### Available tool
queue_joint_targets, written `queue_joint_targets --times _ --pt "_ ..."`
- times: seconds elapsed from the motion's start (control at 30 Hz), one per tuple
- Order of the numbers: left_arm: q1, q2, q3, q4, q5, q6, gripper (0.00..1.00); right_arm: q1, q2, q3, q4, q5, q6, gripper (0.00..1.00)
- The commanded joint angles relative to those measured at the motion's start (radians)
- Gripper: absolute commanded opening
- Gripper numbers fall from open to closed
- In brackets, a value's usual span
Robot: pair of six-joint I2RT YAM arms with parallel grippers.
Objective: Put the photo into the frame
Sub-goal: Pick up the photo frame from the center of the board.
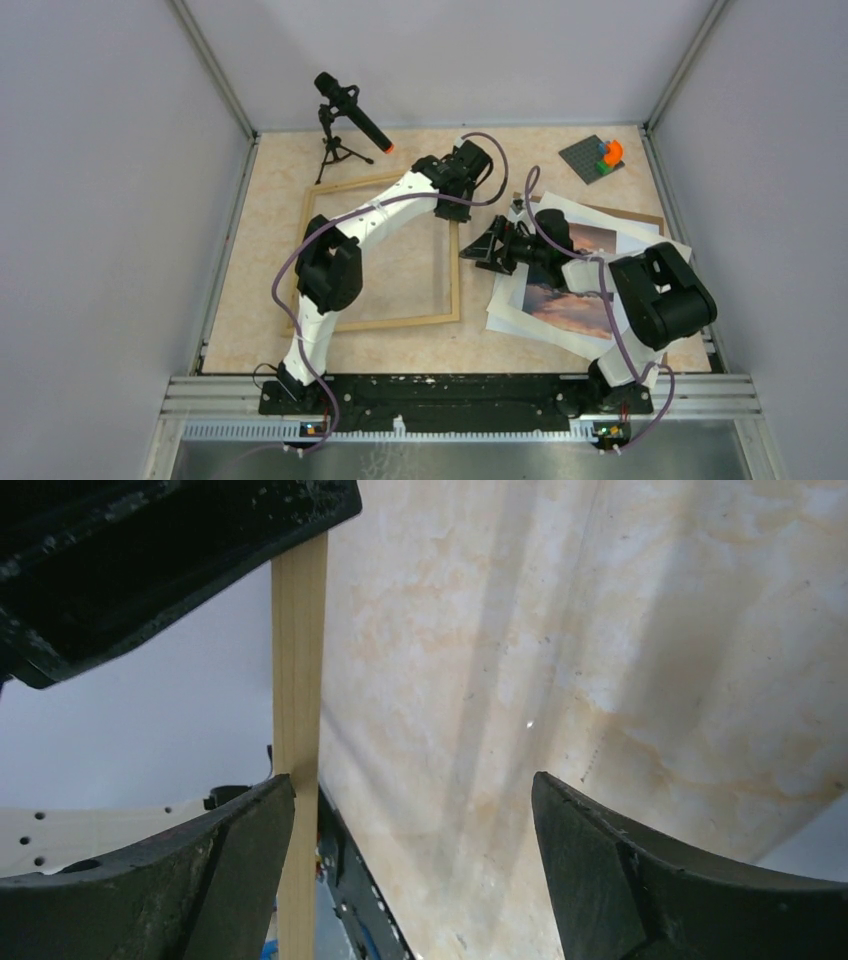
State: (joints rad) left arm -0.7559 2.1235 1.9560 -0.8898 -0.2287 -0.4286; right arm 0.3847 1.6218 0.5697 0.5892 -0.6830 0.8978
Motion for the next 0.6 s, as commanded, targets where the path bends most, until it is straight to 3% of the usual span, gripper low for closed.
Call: queue_joint_targets --times 0.0,0.2,0.37,0.57 --pt "-0.01 -0.054 0.011 0.068 0.064 0.025 0.07 0.023 0.014 0.003 0.151 -0.02 0.066 0.85" --pt "-0.007 -0.094 -0.01 0.064 0.06 0.023 0.03 -0.018 -0.065 -0.076 0.081 0.09 0.051 0.72" --pt "-0.006 -0.127 -0.047 0.078 0.067 0.024 0.02 -0.025 -0.077 -0.02 -0.16 0.118 -0.03 0.62" --pt "-0.004 -0.124 -0.04 0.083 0.081 0.019 0.0 0.022 -0.171 -0.04 -0.363 0.123 -0.025 0.63"
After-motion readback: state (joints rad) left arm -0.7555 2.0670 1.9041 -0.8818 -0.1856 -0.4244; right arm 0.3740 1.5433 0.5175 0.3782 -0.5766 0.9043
